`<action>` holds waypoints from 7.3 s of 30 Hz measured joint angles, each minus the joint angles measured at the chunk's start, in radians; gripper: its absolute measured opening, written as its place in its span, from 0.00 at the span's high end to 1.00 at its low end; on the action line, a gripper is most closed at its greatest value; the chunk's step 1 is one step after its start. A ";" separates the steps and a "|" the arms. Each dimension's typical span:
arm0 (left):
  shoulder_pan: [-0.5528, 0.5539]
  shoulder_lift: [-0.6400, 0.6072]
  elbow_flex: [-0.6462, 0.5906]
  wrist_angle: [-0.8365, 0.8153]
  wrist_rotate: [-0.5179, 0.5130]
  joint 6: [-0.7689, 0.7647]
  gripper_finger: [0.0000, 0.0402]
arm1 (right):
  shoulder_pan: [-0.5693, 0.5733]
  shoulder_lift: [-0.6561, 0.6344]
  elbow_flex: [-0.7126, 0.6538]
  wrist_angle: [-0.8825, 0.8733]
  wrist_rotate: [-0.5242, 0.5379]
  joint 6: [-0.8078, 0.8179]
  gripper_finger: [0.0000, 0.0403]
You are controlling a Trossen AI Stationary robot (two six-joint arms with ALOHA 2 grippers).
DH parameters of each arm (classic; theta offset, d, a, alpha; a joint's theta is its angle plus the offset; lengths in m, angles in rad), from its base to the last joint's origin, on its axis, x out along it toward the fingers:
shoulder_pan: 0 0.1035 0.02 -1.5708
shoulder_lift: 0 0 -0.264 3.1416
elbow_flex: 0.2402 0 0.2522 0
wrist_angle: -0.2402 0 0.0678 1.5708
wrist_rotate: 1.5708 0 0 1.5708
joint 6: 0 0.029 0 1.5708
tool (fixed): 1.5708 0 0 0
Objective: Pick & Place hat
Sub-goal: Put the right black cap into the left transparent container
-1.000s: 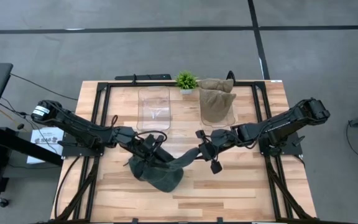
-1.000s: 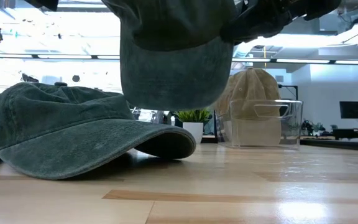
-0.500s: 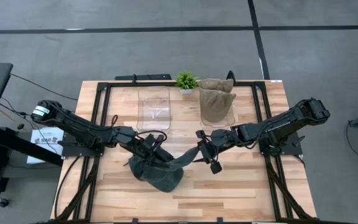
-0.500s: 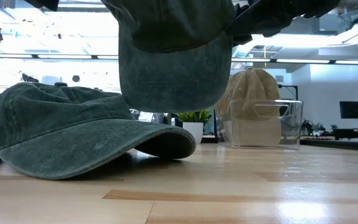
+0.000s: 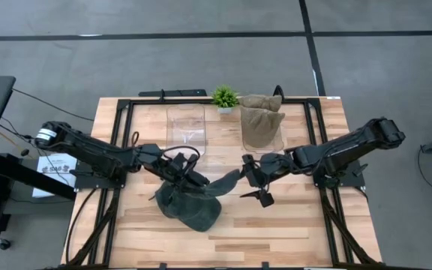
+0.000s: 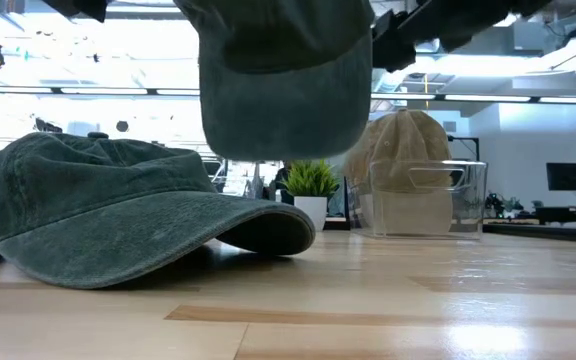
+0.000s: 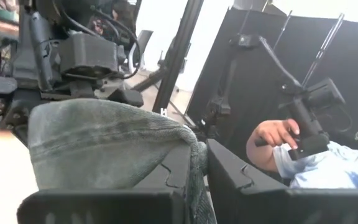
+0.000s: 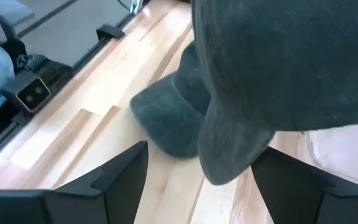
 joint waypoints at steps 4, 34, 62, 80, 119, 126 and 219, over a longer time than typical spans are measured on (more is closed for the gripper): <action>0.018 -0.033 0.000 -0.002 0.013 0.007 0.92 | 0.001 -0.046 0.000 -0.030 0.007 0.019 0.33; 0.245 -0.328 0.000 -0.147 0.204 0.005 0.92 | 0.020 -0.314 -0.190 -0.084 0.213 0.258 0.33; 0.714 -0.427 0.000 -0.160 0.680 0.045 0.91 | 0.208 -0.300 -0.312 0.205 0.569 0.417 0.33; 0.923 -0.334 0.130 -0.229 0.833 0.098 0.92 | 0.221 0.094 -0.312 0.561 0.604 0.444 0.33; 0.687 -0.009 0.774 -1.509 -0.237 0.942 0.92 | 0.221 0.149 -0.311 0.599 0.584 0.441 0.33; 0.660 0.032 0.774 -1.507 -0.295 1.022 0.92 | 0.221 0.149 -0.311 0.596 0.579 0.442 0.33; 0.640 0.094 0.449 -1.106 -0.635 1.460 0.92 | 0.223 0.149 -0.311 0.564 0.575 0.464 0.33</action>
